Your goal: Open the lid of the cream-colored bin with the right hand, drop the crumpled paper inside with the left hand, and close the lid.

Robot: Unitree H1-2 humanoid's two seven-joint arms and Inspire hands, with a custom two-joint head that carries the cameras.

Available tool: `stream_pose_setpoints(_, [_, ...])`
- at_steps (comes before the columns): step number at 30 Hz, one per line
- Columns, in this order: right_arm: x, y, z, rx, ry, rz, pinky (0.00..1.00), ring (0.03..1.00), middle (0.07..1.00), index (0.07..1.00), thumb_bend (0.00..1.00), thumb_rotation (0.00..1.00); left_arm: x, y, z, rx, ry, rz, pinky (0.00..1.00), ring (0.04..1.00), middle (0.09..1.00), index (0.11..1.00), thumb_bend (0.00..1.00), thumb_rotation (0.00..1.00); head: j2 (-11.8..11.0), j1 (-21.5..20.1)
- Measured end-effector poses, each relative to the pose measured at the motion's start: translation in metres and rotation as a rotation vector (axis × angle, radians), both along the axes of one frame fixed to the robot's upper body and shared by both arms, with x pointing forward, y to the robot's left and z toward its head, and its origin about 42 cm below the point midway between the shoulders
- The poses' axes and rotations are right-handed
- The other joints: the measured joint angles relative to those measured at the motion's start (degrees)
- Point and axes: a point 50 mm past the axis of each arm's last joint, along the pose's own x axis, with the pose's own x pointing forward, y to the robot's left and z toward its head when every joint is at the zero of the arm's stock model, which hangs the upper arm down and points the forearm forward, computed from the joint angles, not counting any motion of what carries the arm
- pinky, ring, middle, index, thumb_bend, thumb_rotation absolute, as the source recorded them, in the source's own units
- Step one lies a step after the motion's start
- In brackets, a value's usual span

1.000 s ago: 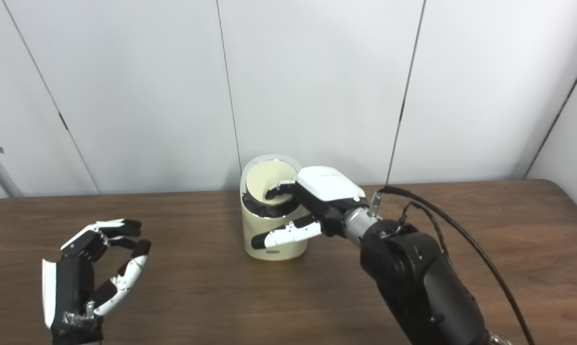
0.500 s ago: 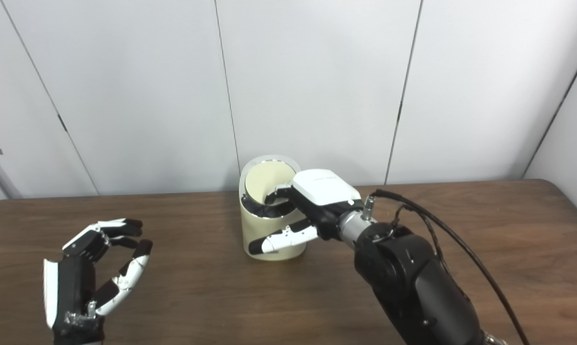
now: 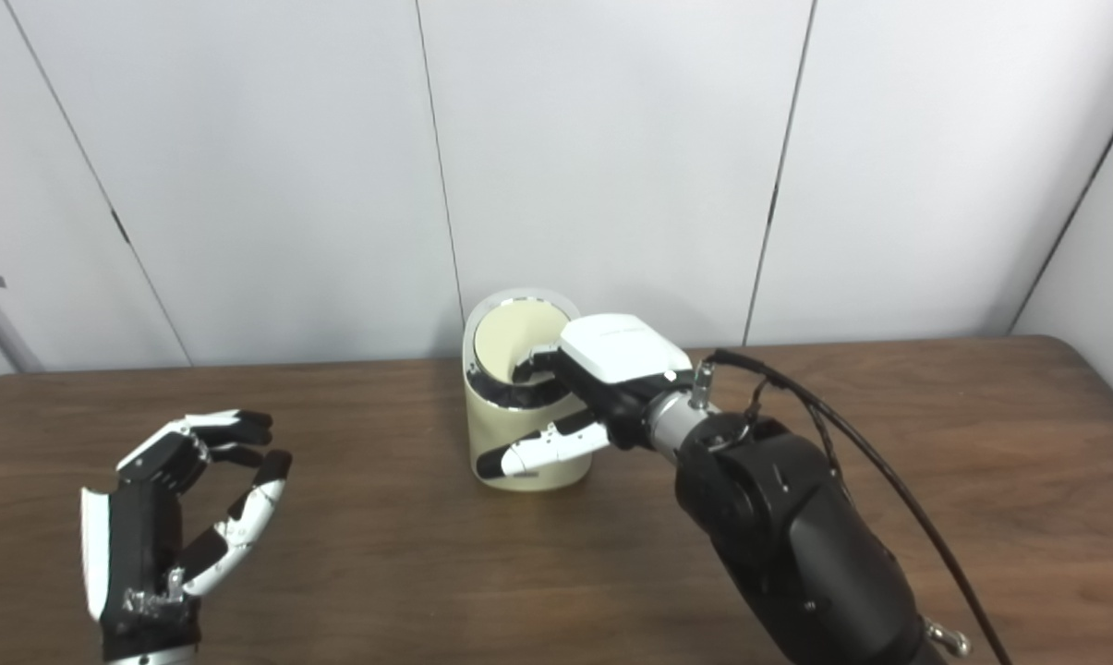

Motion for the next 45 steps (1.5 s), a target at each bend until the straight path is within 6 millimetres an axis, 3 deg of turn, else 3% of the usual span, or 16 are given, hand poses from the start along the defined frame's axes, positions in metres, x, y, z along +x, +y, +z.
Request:
stream_pose_setpoints(7, [-0.009,-0.01,-0.005,0.124,-0.017,-0.011,0.79,0.871,0.856,0.83,0.99,0.85,0.0,0.001,0.0,-0.001,0.0,0.001,0.49,0.575,0.599,0.494,0.48,0.08,-0.53,-0.26])
stream_pose_setpoints(12, [-0.028,-0.018,-0.025,0.313,-0.079,-0.009,0.76,0.866,0.87,0.85,0.87,0.76,0.0,0.001,0.0,-0.001,0.001,0.001,0.49,0.578,0.601,0.494,0.48,0.08,-0.35,-0.44])
stream_pose_setpoints(16, [-0.039,-0.022,-0.036,0.416,-0.113,-0.017,0.78,0.889,0.881,0.876,0.84,0.79,0.0,0.002,0.0,-0.013,0.002,-0.01,0.48,0.583,0.604,0.494,0.48,0.08,-0.44,-0.62])
stream_pose_setpoints(22, [-0.047,-0.035,-0.026,0.496,-0.211,-0.029,0.74,0.872,0.885,0.869,0.83,0.81,0.0,0.002,-0.001,-0.012,0.004,-0.013,0.48,0.582,0.603,0.494,0.48,0.08,-0.44,-0.62])
stream_pose_setpoints(27, [-0.064,-0.048,-0.048,0.667,-0.209,-0.057,0.75,0.865,0.884,0.872,0.77,0.83,0.0,0.002,-0.001,-0.011,0.007,-0.015,0.48,0.584,0.605,0.495,0.48,0.08,-0.7,-0.62])
stream_pose_setpoints(29, [-0.072,-0.051,-0.056,0.732,-0.232,-0.059,0.75,0.858,0.88,0.866,0.71,0.86,0.0,0.002,-0.001,-0.009,0.007,-0.017,0.48,0.588,0.61,0.495,0.48,0.08,-0.79,-0.62])
stream_pose_setpoints(34, [-0.088,-0.068,-0.072,0.897,-0.331,-0.079,0.69,0.806,0.819,0.791,0.42,0.84,0.0,0.003,-0.001,-0.011,0.007,-0.018,0.5,0.595,0.622,0.495,0.48,0.08,-0.97,-1.14])
stream_pose_setpoints(36, [-0.093,-0.076,-0.081,0.975,-0.361,-0.106,0.7,0.796,0.801,0.777,0.32,0.75,0.001,0.004,-0.002,-0.013,0.008,-0.02,0.51,0.601,0.625,0.496,0.48,0.08,-0.97,-1.32])
stream_pose_setpoints(39, [-0.099,-0.085,-0.097,1.083,-0.374,-0.129,0.72,0.789,0.795,0.776,0.27,0.62,0.002,0.004,-0.004,-0.018,0.016,-0.024,0.51,0.606,0.628,0.496,0.48,0.08,-1.05,-1.49])
stream_pose_setpoints(45, [-0.106,-0.097,-0.126,1.206,-0.416,-0.177,0.7,0.758,0.765,0.756,0.28,0.48,0.002,0.009,-0.004,-0.023,0.017,-0.034,0.52,0.612,0.633,0.496,0.48,0.08,-0.88,-1.58])
